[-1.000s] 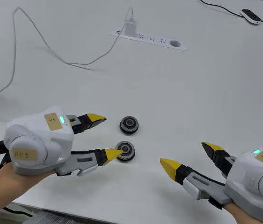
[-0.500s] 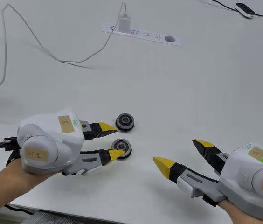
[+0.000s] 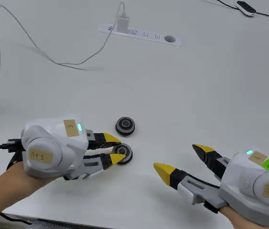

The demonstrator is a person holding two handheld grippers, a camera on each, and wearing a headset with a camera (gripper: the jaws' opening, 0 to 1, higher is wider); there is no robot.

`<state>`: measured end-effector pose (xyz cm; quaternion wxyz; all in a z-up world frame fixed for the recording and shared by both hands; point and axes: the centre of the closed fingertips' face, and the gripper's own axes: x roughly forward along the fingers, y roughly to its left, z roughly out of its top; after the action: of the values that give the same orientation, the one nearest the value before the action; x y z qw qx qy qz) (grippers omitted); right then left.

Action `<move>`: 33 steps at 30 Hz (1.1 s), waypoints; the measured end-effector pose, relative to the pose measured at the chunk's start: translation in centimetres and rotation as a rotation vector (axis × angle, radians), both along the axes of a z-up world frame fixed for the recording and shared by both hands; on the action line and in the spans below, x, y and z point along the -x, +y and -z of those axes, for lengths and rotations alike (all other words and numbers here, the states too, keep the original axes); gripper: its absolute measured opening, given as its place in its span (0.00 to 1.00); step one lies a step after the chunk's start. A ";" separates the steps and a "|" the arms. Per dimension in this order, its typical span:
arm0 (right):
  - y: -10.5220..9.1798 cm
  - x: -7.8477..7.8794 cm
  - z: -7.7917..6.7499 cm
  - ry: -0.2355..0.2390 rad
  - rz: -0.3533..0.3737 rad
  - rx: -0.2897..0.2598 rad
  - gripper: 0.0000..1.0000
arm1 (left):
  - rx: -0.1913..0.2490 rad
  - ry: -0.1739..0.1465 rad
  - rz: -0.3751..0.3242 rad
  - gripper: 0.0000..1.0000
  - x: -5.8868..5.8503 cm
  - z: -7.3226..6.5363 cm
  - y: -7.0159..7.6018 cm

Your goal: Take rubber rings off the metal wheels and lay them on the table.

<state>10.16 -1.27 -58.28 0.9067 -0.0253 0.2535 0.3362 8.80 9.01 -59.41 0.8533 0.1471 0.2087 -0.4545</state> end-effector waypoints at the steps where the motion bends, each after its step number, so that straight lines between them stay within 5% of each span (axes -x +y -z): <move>1: -0.1 0.0 0.1 0.002 0.001 0.003 0.64 | -0.001 0.005 0.002 0.16 0.0 0.1 0.0; 20: 0.1 0.0 0.2 0.012 0.002 -0.011 0.63 | -0.035 0.055 0.032 0.15 0.3 0.8 0.0; 23: 0.2 0.0 0.1 0.013 0.003 -0.022 0.63 | -0.066 0.034 0.061 0.14 0.3 0.8 -0.2; 33: 1.7 0.0 -0.9 0.026 -0.028 -0.078 0.61 | -0.085 0.046 0.054 0.13 0.2 0.8 -0.2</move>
<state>10.16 0.47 -57.40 0.8988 0.0111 0.2517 0.3588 8.61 8.86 -60.24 0.8287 0.1782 0.2435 -0.4713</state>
